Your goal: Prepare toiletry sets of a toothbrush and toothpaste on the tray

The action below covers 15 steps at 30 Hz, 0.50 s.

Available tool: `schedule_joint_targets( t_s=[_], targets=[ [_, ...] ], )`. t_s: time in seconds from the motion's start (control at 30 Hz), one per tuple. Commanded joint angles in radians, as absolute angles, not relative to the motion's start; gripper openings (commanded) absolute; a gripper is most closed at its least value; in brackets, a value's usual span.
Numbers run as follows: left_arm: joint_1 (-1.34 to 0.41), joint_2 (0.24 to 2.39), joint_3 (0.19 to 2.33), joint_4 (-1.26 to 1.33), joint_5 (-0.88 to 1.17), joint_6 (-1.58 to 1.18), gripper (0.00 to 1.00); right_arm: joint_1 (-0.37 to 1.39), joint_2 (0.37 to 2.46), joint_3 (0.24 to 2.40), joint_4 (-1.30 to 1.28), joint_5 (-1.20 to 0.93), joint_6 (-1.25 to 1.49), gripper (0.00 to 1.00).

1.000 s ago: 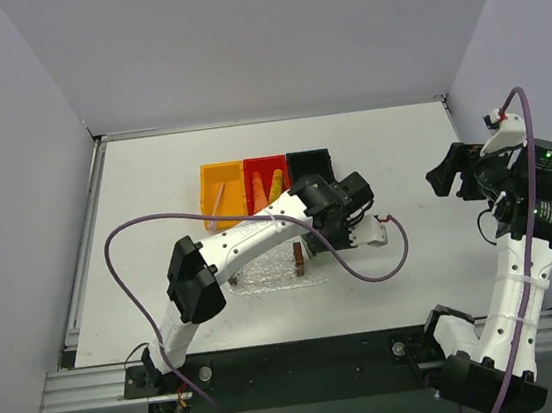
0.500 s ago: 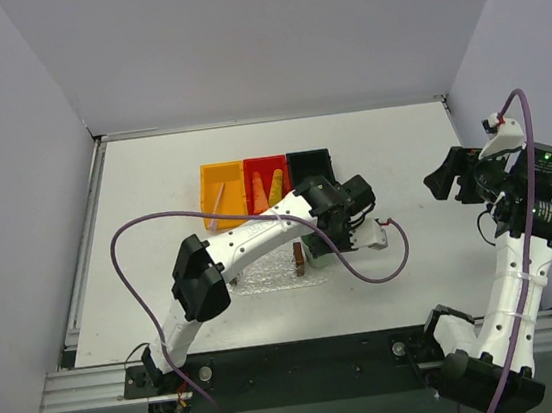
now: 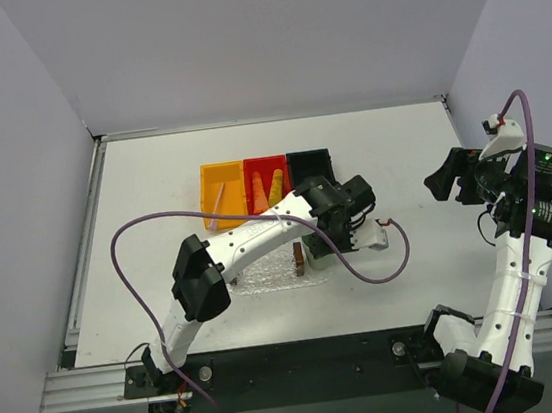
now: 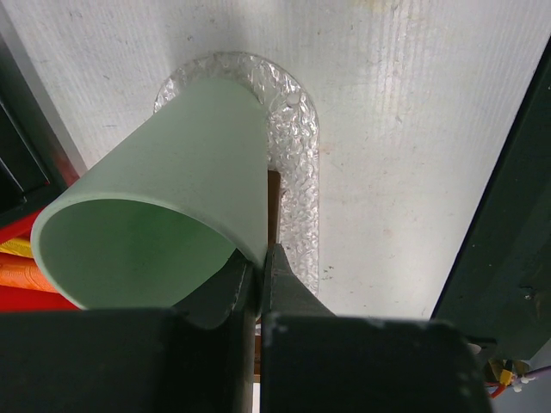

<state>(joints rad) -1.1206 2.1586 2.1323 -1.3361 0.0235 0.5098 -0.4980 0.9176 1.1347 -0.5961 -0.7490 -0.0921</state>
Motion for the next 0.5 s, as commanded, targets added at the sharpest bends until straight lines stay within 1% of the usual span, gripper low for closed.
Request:
schedule_joint_targets(
  t_s=[0.0, 0.47],
  targets=[
    [-1.132, 2.148, 2.145, -1.356, 0.049, 0.511, 0.0, -0.509, 0.92, 1.124, -0.583, -0.782, -0.109, 0.73],
    [-1.141, 2.146, 2.106, -1.353, 0.025, 0.508, 0.0, -0.517, 0.917, 1.108, -0.583, -0.793, -0.114, 0.73]
  ],
)
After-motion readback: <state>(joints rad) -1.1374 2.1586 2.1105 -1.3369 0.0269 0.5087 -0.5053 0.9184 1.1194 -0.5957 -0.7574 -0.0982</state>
